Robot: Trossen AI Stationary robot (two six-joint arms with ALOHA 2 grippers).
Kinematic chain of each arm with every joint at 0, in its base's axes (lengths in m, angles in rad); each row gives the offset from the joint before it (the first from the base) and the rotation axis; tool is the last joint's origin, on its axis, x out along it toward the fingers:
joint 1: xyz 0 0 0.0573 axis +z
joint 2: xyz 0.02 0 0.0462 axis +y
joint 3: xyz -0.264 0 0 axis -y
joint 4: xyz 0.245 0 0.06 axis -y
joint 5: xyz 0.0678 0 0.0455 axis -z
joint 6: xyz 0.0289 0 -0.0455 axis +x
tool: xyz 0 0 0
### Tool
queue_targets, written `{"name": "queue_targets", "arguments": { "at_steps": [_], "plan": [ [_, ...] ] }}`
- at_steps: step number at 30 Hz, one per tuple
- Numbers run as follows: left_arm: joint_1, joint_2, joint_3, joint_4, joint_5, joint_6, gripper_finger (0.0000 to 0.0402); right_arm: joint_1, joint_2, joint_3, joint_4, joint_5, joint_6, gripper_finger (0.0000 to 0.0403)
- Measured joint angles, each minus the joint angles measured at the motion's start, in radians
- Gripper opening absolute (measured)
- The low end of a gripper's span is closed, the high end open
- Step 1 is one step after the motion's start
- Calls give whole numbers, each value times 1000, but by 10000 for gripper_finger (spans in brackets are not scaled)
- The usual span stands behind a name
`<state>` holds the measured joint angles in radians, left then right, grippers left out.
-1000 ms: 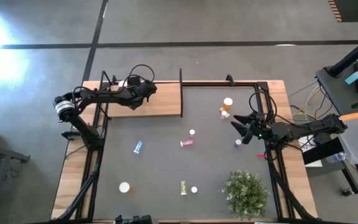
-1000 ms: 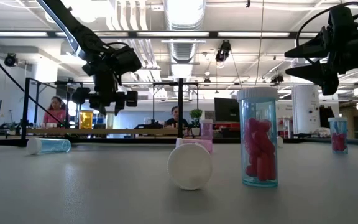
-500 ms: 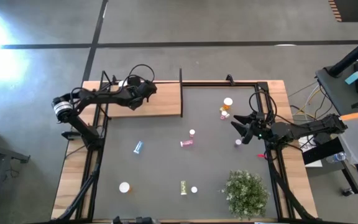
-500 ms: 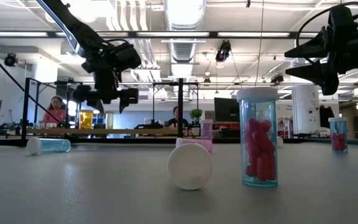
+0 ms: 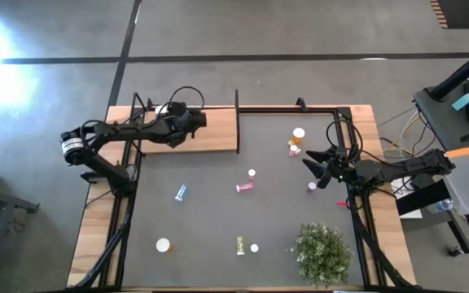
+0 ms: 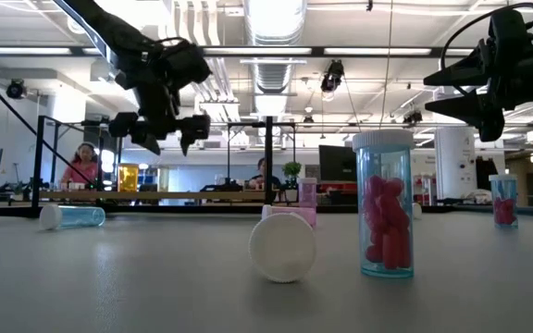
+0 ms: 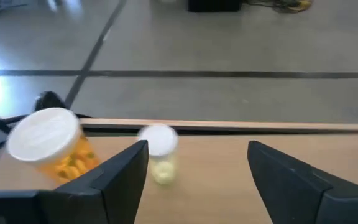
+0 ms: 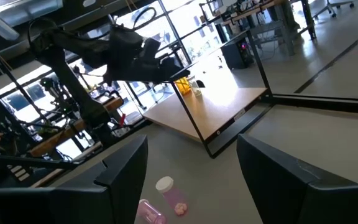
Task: Pick and place medicine bottles onto shelf by color
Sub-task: Put the middle pink pill bottle on the shelf
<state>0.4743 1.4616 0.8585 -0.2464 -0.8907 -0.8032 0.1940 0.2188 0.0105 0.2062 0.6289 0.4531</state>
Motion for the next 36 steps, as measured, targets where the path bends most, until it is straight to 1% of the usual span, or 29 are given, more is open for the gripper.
{"name": "queue_targets", "arguments": {
  "at_steps": [6, 10, 14, 18, 28, 33, 36],
  "plan": [
    [-126, -35, 0, 8, 63, -1, 259, 0, 0, 0, 0, 0, 0, 237],
    [-207, -36, 0, 19, 133, -2, 259, 0, 0, 0, 0, 0, 0, 237],
    [-279, -15, 0, 73, 206, -1, 259, 0, 0, 0, 0, 0, 0, 237],
    [-350, 39, 0, 159, 225, 18, 259, 0, 0, 0, 0, 0, 0, 237],
    [-506, 189, 0, 466, 228, 185, 258, 0, 0, 0, 0, 0, 0, 237],
    [-548, 258, 0, 615, 228, 296, 257, 0, 0, 0, 0, 0, 0, 237],
    [-561, 315, 0, 731, 228, 370, 257, 0, 0, 0, 0, 0, 0, 237]
  ]
}}
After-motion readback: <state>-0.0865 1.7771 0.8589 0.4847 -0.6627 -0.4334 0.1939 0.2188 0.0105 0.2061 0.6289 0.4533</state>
